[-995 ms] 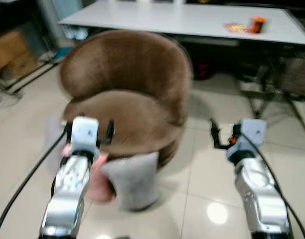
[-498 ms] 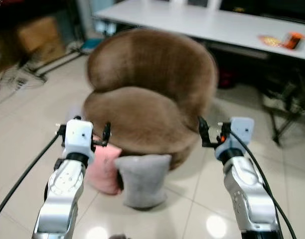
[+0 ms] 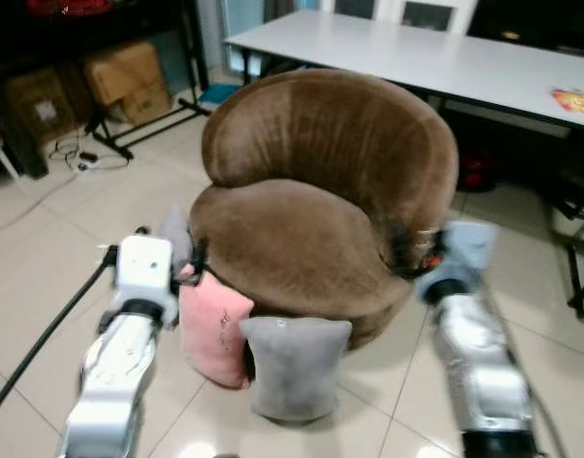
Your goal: Move the pillow to the sofa from floor
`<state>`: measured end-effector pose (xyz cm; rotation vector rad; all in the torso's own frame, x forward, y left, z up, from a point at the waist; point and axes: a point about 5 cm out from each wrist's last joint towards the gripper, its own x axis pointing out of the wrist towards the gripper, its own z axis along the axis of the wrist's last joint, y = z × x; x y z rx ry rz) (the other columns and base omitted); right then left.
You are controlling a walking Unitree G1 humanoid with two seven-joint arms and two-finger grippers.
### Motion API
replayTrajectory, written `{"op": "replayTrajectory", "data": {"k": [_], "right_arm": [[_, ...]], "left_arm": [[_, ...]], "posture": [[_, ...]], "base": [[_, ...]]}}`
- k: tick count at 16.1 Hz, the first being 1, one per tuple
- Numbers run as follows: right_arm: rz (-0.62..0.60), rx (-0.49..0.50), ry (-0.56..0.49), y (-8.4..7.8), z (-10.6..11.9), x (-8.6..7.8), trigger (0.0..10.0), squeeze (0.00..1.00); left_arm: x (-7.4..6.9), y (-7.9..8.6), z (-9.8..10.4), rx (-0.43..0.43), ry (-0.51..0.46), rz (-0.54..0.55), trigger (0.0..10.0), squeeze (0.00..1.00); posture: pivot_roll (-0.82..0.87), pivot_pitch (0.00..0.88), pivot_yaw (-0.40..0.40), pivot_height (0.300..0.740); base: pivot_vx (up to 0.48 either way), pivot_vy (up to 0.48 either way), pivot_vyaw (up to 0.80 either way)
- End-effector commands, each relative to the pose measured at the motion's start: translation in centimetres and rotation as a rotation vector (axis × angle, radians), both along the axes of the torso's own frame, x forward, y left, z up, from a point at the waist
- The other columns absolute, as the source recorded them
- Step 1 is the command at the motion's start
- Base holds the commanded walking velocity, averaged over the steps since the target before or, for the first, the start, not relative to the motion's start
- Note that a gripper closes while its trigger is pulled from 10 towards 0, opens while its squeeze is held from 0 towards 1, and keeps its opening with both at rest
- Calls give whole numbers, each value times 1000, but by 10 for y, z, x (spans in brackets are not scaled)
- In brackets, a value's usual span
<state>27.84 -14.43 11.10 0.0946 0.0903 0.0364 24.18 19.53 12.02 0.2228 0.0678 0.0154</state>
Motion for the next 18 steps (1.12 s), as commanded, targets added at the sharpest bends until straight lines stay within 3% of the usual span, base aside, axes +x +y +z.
{"op": "replayTrajectory", "data": {"k": [1, 5, 7, 8, 16, 18], "right_arm": [[3, -42, -23, -5, 5, -1, 10000, 0], [-71, 19, -8, -12, 3, -4, 10000, 0], [-114, -13, -21, -16, 6, -3, 10000, 0], [-66, 56, -39, -15, 8, -4, 10000, 0], [34, 68, 5, -5, 4, -4, 10000, 0], [10, 41, 29, -6, 0, -5, 10000, 0]], "left_arm": [[2, -5, 3, -3, -7, -19, 10000, 169], [4, -6, 5, -4, -14, -20, 10000, 176], [4, -6, 6, -3, -15, -24, 10000, 180], [4, -7, 6, -3, -14, -26, 10000, 176], [-1, -7, 4, -1, -7, -15, 10000, 169], [-3, -5, 2, -16, 9, 7, 10000, 86]], "posture": [[-16, 0, -11, 740], [-25, 0, -4, 740], [-31, 0, -7, 740], [-29, 0, -10, 740], [-17, 0, -23, 740], [-18, 0, -19, 731]], "base": [[307, 0, 0], [310, 0, 400], [307, 0, 0], [307, 0, 0], [306, 0, 0], [0, 0, 0]]}}
